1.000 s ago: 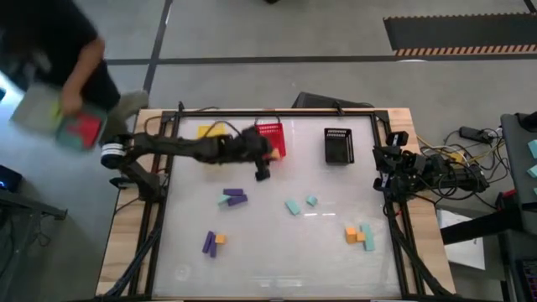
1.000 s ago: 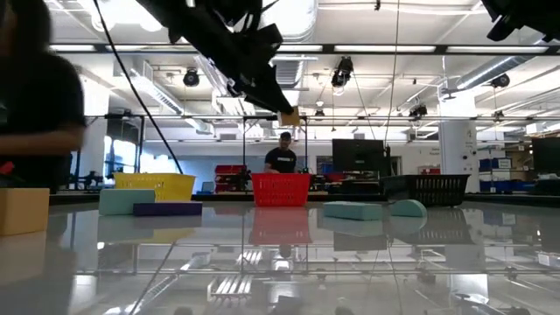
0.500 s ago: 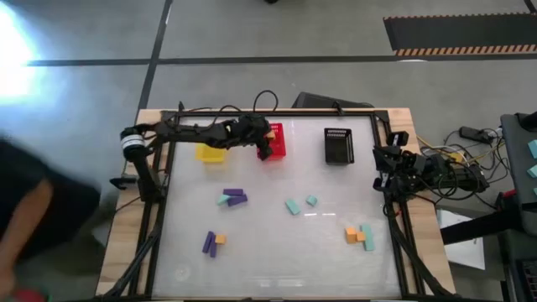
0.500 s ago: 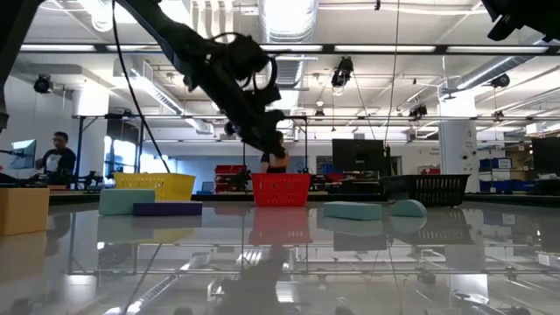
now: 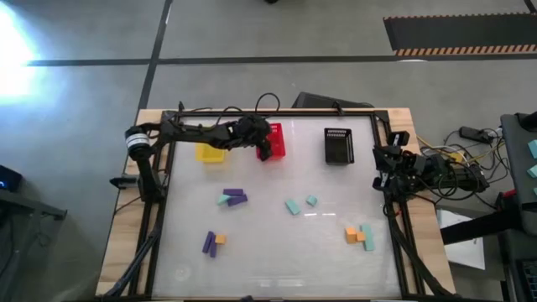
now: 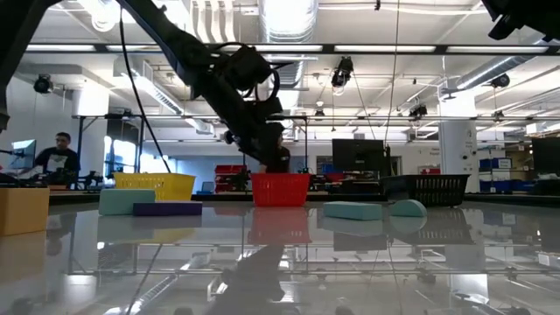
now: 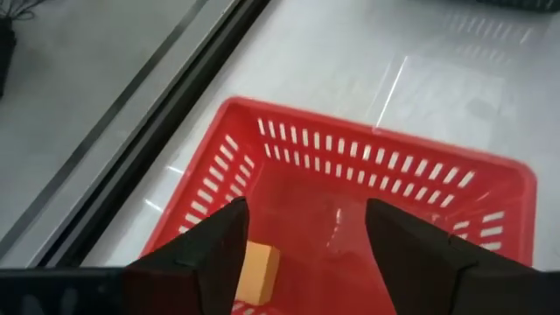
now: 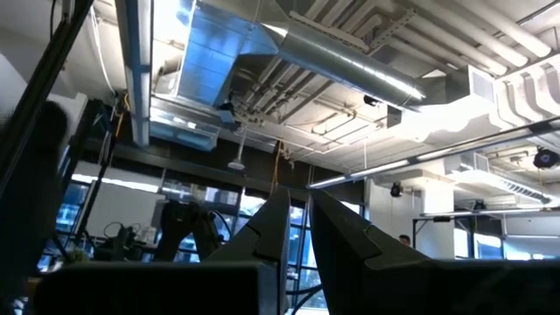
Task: Sort & place blocks by color
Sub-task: Put the blue block into the black bin
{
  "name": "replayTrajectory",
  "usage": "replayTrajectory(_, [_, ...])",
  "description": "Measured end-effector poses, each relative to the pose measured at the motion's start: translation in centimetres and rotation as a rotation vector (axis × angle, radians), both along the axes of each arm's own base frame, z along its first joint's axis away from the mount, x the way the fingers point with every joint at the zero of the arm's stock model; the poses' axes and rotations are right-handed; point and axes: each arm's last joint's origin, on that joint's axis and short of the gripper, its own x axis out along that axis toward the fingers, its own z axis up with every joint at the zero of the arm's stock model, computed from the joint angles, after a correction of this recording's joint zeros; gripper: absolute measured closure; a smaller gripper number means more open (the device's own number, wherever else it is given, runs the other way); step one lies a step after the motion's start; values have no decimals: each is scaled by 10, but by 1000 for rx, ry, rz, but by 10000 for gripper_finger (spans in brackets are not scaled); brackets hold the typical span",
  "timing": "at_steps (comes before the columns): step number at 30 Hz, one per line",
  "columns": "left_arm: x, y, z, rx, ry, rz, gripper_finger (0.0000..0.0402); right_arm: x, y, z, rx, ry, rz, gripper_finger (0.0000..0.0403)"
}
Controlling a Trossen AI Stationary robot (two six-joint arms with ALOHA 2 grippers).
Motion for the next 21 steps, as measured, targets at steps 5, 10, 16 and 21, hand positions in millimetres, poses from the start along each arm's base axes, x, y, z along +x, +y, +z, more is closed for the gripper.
replayTrajectory(5, [1,-9,14,18,-32,-24,185,0,-1,0,13,2,-16,364])
replayTrajectory(10, [-5,-38,46,45,-117,-91,184,0,-1,0,14,3,-15,364])
replayTrajectory(16, [-20,-103,78,61,-223,-265,183,0,-1,-1,18,5,-11,364])
replayTrajectory(21, [-44,-153,80,46,-251,-415,183,1,0,-1,47,2,15,364])
